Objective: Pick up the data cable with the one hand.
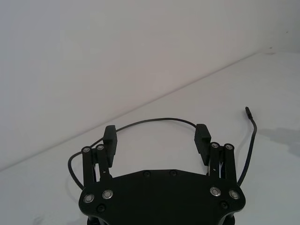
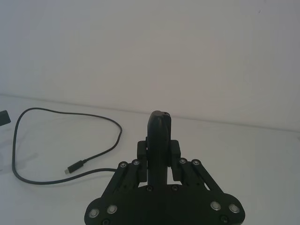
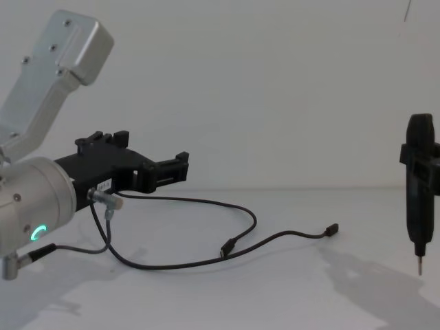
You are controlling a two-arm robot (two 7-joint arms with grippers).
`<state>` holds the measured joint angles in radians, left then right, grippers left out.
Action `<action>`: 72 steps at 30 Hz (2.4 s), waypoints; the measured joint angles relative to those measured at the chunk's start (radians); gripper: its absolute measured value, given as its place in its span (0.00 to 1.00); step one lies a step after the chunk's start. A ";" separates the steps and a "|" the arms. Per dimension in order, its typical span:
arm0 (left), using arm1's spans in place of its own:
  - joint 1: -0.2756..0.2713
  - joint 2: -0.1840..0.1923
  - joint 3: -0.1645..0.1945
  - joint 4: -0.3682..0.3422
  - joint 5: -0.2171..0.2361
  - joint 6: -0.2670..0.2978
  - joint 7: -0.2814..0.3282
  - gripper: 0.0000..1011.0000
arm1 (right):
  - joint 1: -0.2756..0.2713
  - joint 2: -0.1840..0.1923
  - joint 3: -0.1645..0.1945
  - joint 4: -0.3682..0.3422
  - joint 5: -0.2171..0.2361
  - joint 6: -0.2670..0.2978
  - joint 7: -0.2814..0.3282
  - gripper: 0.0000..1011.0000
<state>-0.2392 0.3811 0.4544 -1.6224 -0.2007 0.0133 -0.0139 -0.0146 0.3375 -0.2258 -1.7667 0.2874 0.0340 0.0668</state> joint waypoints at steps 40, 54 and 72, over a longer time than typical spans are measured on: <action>-0.095 0.016 0.065 0.104 -0.023 0.092 -0.198 0.99 | 0.000 0.000 0.000 0.000 0.000 0.000 0.000 0.28; -0.269 -0.035 0.149 0.308 -0.019 0.107 -0.423 0.99 | 0.000 0.000 0.000 0.000 0.000 0.000 0.000 0.28; -0.441 -0.146 0.194 0.561 -0.017 0.083 -0.574 0.99 | 0.000 0.000 0.000 0.000 0.000 0.000 0.000 0.28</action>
<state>-0.6804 0.2351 0.6482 -1.0609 -0.2176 0.0965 -0.5880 -0.0147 0.3374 -0.2259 -1.7667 0.2874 0.0340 0.0668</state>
